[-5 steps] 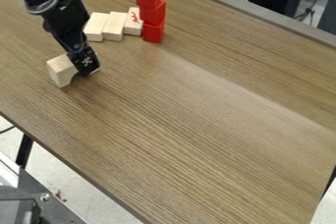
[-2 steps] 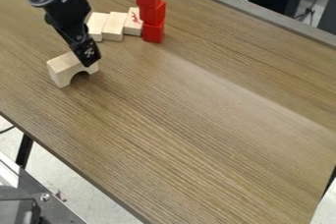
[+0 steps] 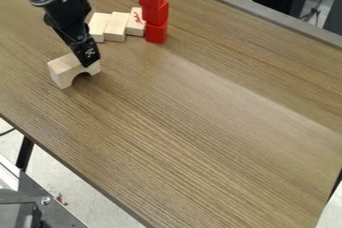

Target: Place the white arc at the centre of the table.

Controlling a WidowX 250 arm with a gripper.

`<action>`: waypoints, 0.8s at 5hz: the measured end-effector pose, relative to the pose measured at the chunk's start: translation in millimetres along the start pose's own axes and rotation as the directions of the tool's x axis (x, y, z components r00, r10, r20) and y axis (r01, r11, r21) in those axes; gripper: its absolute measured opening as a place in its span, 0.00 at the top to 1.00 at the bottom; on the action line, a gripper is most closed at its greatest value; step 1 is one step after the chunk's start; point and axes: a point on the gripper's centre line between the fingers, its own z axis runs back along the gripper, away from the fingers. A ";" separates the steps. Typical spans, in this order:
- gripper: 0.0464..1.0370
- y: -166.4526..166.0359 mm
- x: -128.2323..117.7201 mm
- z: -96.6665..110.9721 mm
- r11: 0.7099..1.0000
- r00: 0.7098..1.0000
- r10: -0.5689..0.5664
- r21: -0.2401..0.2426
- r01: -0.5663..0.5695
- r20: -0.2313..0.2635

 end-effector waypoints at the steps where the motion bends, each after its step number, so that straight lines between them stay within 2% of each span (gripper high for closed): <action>1: 0.14 1.4 -6.7 -1.1 0.998 0.997 0.057 0.012 -0.057 -0.042; 2: 0.43 5.7 -10.6 0.3 0.991 0.989 0.130 0.036 -0.127 -0.073; 3: 0.53 7.2 -12.1 0.5 0.987 0.984 0.159 0.046 -0.155 -0.083; 4: 0.53 5.8 -12.4 0.7 0.985 0.982 0.168 0.037 -0.166 -0.088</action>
